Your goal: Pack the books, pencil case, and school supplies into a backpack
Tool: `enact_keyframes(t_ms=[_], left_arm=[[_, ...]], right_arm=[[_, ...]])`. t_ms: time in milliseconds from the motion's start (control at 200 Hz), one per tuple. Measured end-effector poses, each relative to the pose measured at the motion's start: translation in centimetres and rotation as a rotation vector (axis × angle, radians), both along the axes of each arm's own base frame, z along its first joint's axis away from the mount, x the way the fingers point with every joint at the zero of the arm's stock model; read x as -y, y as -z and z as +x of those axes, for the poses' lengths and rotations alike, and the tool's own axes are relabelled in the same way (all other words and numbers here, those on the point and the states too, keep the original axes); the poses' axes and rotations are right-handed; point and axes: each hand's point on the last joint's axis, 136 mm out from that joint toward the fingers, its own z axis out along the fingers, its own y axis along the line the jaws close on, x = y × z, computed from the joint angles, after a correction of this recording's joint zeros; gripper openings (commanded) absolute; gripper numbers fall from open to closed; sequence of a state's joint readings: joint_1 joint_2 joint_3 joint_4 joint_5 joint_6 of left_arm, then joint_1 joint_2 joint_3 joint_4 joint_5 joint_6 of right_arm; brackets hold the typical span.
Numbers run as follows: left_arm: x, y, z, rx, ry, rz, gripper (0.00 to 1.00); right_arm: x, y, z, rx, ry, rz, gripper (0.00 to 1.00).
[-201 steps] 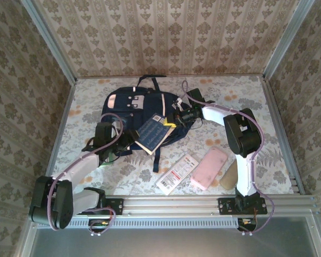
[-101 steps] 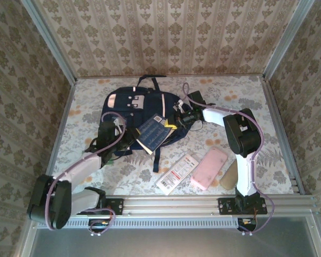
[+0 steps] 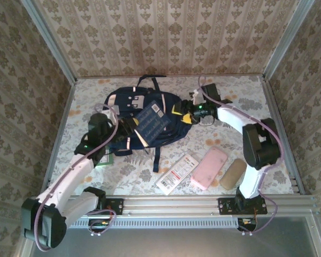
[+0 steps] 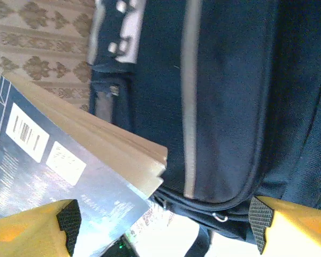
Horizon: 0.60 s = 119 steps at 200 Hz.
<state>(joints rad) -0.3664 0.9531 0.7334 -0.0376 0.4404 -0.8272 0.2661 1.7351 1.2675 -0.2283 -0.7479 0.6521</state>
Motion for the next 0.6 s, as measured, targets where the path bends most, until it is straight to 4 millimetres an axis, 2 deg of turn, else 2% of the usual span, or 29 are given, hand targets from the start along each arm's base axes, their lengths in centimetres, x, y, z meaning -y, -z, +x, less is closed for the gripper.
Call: enact_keyframes(t_ms=[145,260,385,595], left_arm=[[0.8,-5.8,-0.4,0.159,0.096,0.026,0.00],[2.0,-8.9,-1.2,0.255,0.212,0.045,0.00],[3.2,-11.4,-2.0,0.356,0.338,0.073,0.00],[4.0,-13.3,-3.7,0.498,0.463,0.111,0.00]], right_arm=[[0.9,-6.4,-1.3,0.215,0.022,0.004,0.84],[1.4,-10.3,-3.0,0.378,0.030,0.033,0.83],[1.3,-13.0,-4.4,0.547,0.020,0.054,0.86],[-0.6,-16.1,-6.9,0.825,-0.081,-0.016,0.90]])
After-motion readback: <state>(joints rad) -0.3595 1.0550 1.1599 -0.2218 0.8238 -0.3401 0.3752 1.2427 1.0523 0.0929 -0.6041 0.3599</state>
